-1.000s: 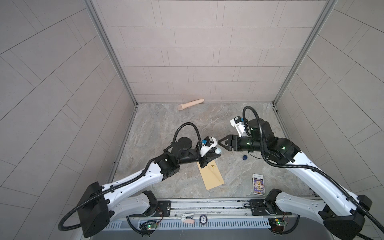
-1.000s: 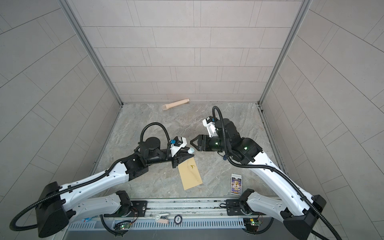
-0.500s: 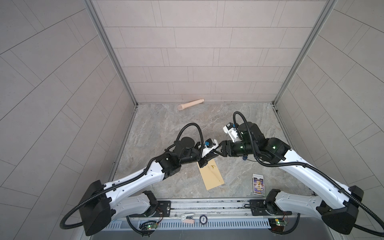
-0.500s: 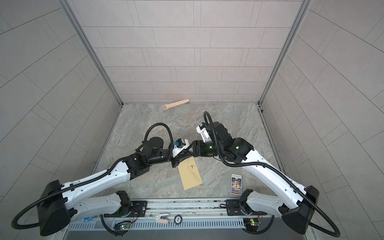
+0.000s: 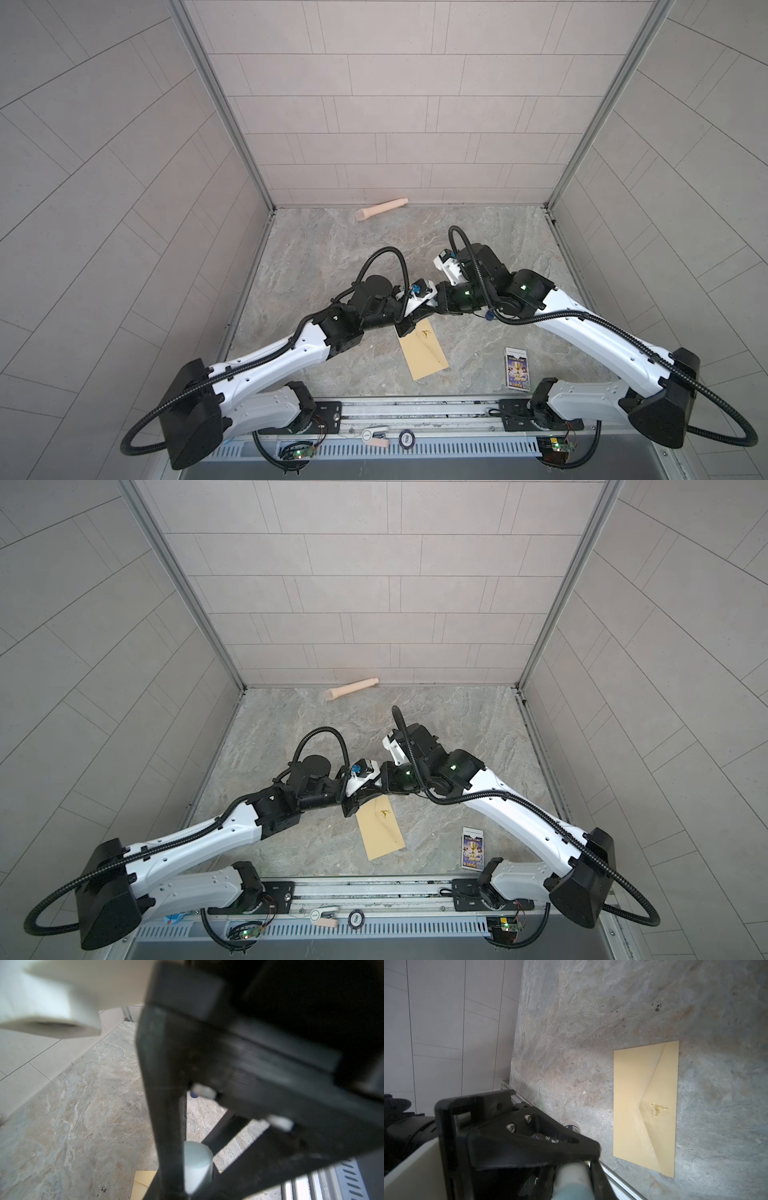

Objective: Place the letter into the envelope and seal it
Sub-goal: 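Pass the glue stick to the left gripper while the right gripper releases it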

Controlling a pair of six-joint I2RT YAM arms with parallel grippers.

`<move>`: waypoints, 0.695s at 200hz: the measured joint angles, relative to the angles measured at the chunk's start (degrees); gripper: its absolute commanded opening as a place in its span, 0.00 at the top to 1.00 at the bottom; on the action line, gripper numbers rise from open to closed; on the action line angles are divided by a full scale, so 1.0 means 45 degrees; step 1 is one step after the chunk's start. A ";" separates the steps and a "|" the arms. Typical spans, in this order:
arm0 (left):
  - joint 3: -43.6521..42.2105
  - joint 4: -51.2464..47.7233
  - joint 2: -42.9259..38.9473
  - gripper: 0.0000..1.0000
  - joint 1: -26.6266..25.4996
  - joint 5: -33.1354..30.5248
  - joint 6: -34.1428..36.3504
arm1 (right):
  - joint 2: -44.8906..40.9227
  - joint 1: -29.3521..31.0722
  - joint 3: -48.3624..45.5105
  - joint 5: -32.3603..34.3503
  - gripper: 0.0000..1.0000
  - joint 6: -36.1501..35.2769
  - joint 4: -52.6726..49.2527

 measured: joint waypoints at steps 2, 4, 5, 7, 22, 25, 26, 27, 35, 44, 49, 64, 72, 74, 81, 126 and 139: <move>0.0015 -0.0010 -0.0005 0.49 -0.0005 0.0000 0.0058 | 0.0000 -0.0005 0.0010 0.0010 0.91 -0.0034 -0.0019; 0.0015 0.0000 -0.0005 0.45 -0.0015 0.0005 0.0019 | 0.0000 -0.0015 0.0015 0.0005 0.92 -0.0058 -0.0015; 0.0019 0.0010 -0.0005 0.42 -0.0019 -0.0029 -0.0029 | 0.0000 -0.0015 0.0015 0.0000 0.92 -0.0063 -0.0019; 0.0029 0.0000 -0.0010 0.38 -0.0034 -0.0010 -0.0005 | 0.0000 -0.0039 0.0019 0.0000 0.93 -0.0121 -0.0024; 0.0034 -0.0019 -0.0151 0.27 -0.0131 -0.0029 -0.0044 | -0.0063 -0.0272 0.0034 -0.0049 0.97 -0.0442 -0.0165; 0.0024 -0.0049 -0.0194 0.26 -0.0136 -0.0049 -0.0107 | -0.0083 -0.0335 0.0034 -0.0058 0.98 -0.0505 -0.0219; 0.0024 -0.0053 -0.0209 0.25 -0.0136 -0.0053 -0.0102 | -0.0092 -0.0350 0.0034 -0.0058 0.98 -0.0520 -0.0233; 0.0010 -0.0053 -0.0243 0.25 -0.0136 -0.0044 -0.0083 | -0.0112 -0.0389 0.0034 -0.0053 0.99 -0.0549 -0.0257; -0.0083 -0.0029 -0.0452 0.21 -0.0141 -0.0087 -0.0092 | -0.0219 -0.0568 0.0024 -0.0063 0.99 -0.0699 -0.0364; -0.0248 -0.0019 -0.0748 0.21 -0.0141 -0.0151 -0.0141 | -0.0389 -0.0753 -0.0005 -0.0078 0.99 -0.0865 -0.0413; -0.0325 -0.0049 -0.0899 0.21 -0.0141 -0.0189 -0.0131 | -0.0491 -0.0826 -0.0034 -0.0078 0.99 -0.0928 -0.0398; -0.0398 -0.0146 -0.1107 0.22 -0.0141 -0.0306 -0.0112 | -0.0816 -0.0894 -0.0073 -0.0146 0.99 -0.1093 -0.0393; -0.0398 -0.0151 -0.1083 0.22 -0.0141 -0.0325 -0.0107 | -0.0962 -0.0894 -0.0068 -0.0219 0.99 -0.1171 -0.0379; -0.0398 -0.0155 -0.1064 0.22 -0.0141 -0.0335 -0.0102 | -0.0991 -0.0894 -0.0073 -0.0228 1.00 -0.1185 -0.0369; -0.0393 -0.0151 -0.0971 0.23 -0.0141 -0.0330 -0.0102 | -0.1069 -0.0894 -0.0068 -0.0287 1.00 -0.1224 -0.0359; -0.0389 -0.0199 -0.0243 0.56 -0.0141 -0.0340 0.0112 | -0.1098 -0.0894 -0.0073 -0.0738 1.00 -0.1268 -0.0345; -0.0364 -0.0219 -0.0228 0.65 -0.0141 -0.0345 0.0155 | -0.1098 -0.0894 -0.0073 -0.0787 1.00 -0.1268 -0.0355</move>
